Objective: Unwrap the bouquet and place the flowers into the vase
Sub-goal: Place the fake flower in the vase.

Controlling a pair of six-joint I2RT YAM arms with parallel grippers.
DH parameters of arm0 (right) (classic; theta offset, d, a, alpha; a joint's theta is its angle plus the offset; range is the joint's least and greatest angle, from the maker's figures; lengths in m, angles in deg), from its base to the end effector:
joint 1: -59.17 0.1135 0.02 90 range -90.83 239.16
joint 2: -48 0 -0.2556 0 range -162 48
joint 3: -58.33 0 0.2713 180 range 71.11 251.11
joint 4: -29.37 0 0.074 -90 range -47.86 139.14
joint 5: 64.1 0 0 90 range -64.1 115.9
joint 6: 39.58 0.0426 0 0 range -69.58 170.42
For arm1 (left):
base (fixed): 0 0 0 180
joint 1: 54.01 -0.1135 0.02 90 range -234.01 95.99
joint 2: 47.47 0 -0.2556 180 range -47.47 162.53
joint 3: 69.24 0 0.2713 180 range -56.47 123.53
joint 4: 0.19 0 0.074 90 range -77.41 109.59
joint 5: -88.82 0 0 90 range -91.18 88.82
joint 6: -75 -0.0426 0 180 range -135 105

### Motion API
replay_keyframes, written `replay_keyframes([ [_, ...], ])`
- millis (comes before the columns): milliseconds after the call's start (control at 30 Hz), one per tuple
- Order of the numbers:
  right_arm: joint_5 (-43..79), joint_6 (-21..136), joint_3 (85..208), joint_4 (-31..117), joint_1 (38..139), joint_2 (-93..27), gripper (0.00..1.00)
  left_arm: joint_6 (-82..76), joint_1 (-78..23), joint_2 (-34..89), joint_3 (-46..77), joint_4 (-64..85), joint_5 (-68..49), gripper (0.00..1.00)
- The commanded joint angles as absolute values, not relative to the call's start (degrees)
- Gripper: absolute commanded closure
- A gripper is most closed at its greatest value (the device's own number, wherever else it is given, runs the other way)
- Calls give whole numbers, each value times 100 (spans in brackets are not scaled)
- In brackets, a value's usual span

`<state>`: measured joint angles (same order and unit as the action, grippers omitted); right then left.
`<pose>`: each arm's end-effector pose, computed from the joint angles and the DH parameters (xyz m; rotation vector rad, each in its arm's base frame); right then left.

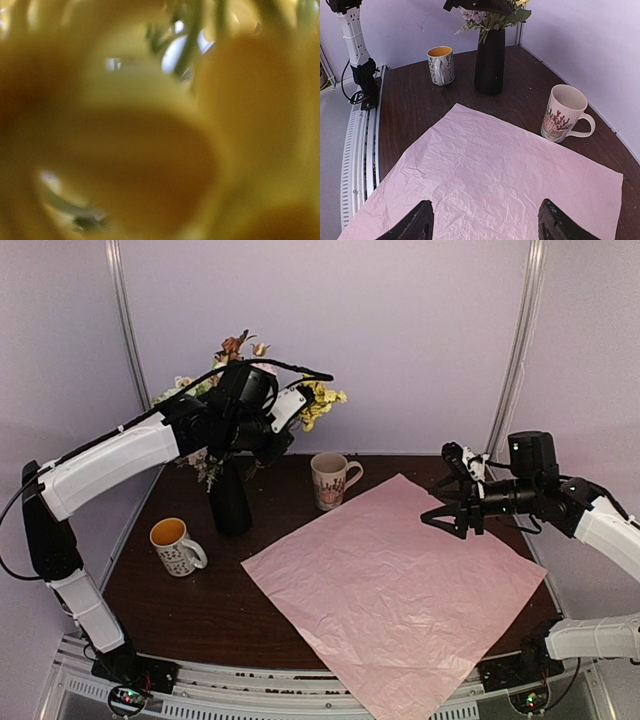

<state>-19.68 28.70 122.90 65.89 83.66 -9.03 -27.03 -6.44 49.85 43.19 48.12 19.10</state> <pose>0.2064 0.1275 0.3132 -1.2125 1.6084 0.8491 0.2874 -0.2925 0.3753 0.8676 1.9236 0.0111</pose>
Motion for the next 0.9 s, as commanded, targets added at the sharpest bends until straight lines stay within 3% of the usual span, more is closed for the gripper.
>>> replay_keyframes([
  [0,-2019,2752,12218,6565,8351,-880,28,-3085,-699,4961,4329,4695,2221,100],
  [367,-2069,2910,12135,6390,8349,-1067,28,-2838,-495,4691,4299,4641,1790,100],
  [667,-2297,3308,12243,6146,8351,-1516,28,-2483,386,4144,4287,5268,1621,100],
  [867,-2237,3363,12343,6169,8418,-1620,30,-1798,400,2820,2711,4876,1388,100],
])
